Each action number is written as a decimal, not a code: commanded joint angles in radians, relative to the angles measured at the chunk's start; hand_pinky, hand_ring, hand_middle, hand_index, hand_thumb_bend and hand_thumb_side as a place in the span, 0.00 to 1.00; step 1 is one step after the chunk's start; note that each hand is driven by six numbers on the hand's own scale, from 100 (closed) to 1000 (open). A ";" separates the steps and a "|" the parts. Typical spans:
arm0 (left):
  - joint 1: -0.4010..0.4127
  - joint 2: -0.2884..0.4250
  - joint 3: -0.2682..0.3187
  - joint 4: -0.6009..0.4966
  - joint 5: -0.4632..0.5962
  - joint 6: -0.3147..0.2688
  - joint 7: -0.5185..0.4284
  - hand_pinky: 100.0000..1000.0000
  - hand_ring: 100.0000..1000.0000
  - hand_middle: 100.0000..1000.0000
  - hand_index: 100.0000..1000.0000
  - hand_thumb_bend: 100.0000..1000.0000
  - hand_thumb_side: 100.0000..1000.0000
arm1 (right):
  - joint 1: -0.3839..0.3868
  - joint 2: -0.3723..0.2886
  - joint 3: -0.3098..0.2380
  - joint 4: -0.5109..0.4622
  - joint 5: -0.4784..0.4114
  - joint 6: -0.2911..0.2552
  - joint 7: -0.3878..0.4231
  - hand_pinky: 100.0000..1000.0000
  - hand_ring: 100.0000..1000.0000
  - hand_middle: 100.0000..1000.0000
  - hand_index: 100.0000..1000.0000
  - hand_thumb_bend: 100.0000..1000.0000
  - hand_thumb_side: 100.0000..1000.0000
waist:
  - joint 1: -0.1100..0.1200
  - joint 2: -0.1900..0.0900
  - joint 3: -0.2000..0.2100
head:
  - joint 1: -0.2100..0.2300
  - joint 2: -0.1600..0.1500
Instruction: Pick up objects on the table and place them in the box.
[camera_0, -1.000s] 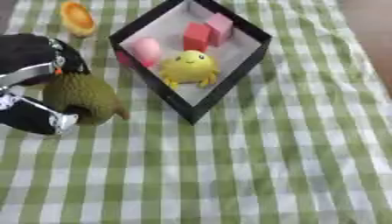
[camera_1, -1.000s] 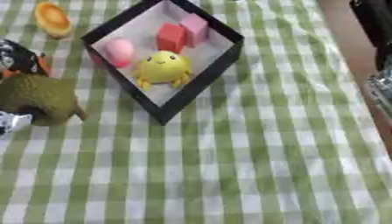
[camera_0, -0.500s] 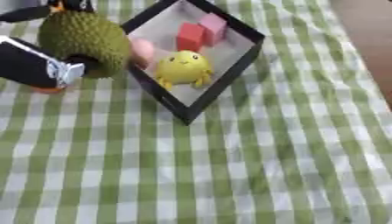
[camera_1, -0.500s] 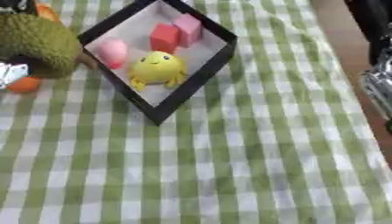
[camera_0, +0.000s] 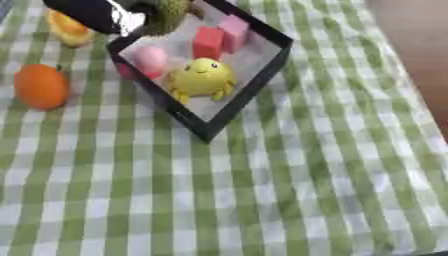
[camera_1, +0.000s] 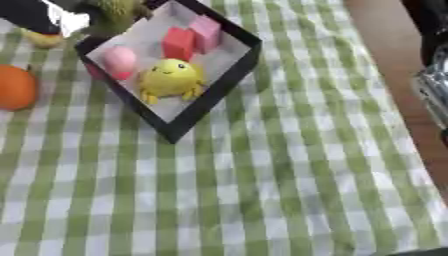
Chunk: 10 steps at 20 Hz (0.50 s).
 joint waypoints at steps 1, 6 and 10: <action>-0.040 -0.046 0.034 0.094 -0.045 -0.063 0.031 0.71 0.67 0.57 0.59 0.04 0.18 | -0.021 -0.032 -0.002 -0.017 -0.007 0.002 0.006 0.79 0.76 0.75 0.80 0.00 0.55 | 0.006 -0.021 -0.008 | 0.010 -0.002; -0.053 -0.116 0.063 0.230 -0.084 -0.141 0.096 0.72 0.67 0.57 0.59 0.04 0.21 | -0.042 -0.024 0.005 -0.017 -0.013 0.007 0.012 0.79 0.76 0.75 0.80 0.00 0.55 | 0.003 -0.014 -0.020 | 0.021 -0.002; -0.041 -0.160 0.087 0.335 -0.137 -0.186 0.140 0.72 0.67 0.57 0.59 0.04 0.21 | -0.062 -0.018 0.012 -0.017 -0.021 0.008 0.017 0.79 0.76 0.75 0.80 0.00 0.55 | -0.002 -0.012 -0.030 | 0.038 -0.023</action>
